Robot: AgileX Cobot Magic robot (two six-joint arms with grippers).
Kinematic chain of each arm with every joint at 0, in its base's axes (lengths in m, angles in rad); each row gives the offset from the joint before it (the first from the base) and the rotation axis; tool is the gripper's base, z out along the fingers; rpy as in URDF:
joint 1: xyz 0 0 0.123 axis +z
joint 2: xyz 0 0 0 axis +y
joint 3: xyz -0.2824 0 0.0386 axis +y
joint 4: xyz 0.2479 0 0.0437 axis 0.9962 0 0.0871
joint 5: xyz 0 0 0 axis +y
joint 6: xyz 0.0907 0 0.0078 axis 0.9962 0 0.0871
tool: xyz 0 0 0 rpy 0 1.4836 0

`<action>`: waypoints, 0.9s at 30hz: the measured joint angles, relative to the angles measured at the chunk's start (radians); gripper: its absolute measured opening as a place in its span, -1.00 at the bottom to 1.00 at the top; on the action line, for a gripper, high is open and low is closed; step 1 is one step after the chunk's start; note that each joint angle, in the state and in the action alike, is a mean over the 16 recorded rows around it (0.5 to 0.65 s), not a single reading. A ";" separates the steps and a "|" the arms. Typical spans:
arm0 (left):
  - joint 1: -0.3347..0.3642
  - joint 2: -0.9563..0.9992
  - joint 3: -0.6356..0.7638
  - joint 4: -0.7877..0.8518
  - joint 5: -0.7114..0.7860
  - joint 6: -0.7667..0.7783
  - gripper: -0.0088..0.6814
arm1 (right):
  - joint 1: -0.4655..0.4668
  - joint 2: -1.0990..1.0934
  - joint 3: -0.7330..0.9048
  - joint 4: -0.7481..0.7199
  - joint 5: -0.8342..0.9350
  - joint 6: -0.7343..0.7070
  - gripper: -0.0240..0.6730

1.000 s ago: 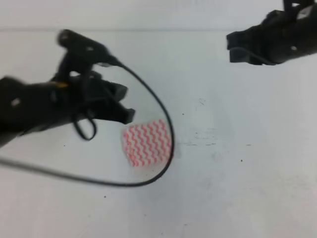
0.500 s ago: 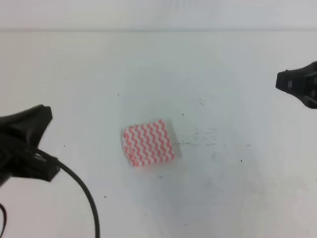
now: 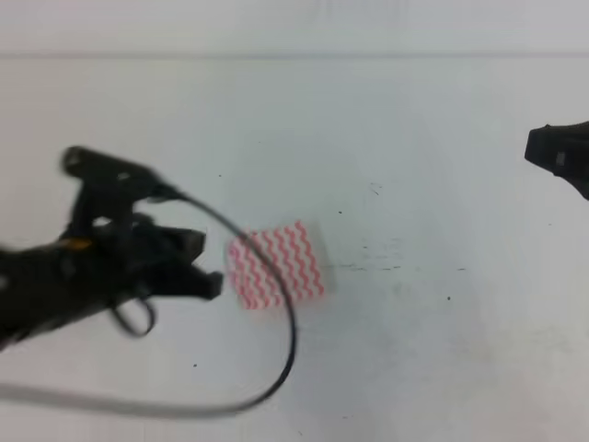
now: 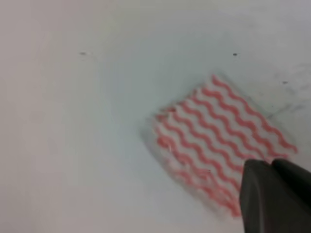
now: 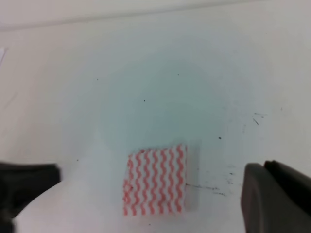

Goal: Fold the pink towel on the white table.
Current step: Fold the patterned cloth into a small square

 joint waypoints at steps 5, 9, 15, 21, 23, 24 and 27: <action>-0.009 0.248 -0.196 -0.001 0.084 0.024 -0.98 | 0.000 -0.004 0.000 -0.006 -0.008 -0.008 -0.94; -0.018 0.423 -0.350 -0.001 0.149 0.029 -0.98 | -0.001 -0.005 0.000 -0.009 -0.008 -0.014 -0.94; -0.031 0.580 -0.502 0.013 0.208 0.018 -0.98 | -0.001 -0.004 0.000 -0.015 -0.015 -0.021 -0.94; -0.034 0.639 -0.553 0.063 0.242 -0.043 -0.98 | -0.001 -0.004 0.000 -0.022 -0.032 -0.021 -0.94; -0.034 0.648 -0.555 0.087 0.247 -0.066 -0.98 | -0.001 -0.004 0.000 -0.023 -0.038 -0.021 -0.94; -0.034 0.651 -0.556 0.099 0.250 -0.077 -0.98 | -0.001 -0.004 0.000 -0.024 -0.040 -0.021 -0.94; -0.034 0.663 -0.556 0.133 0.264 -0.110 -0.98 | -0.001 -0.003 0.000 -0.025 -0.050 -0.022 -0.94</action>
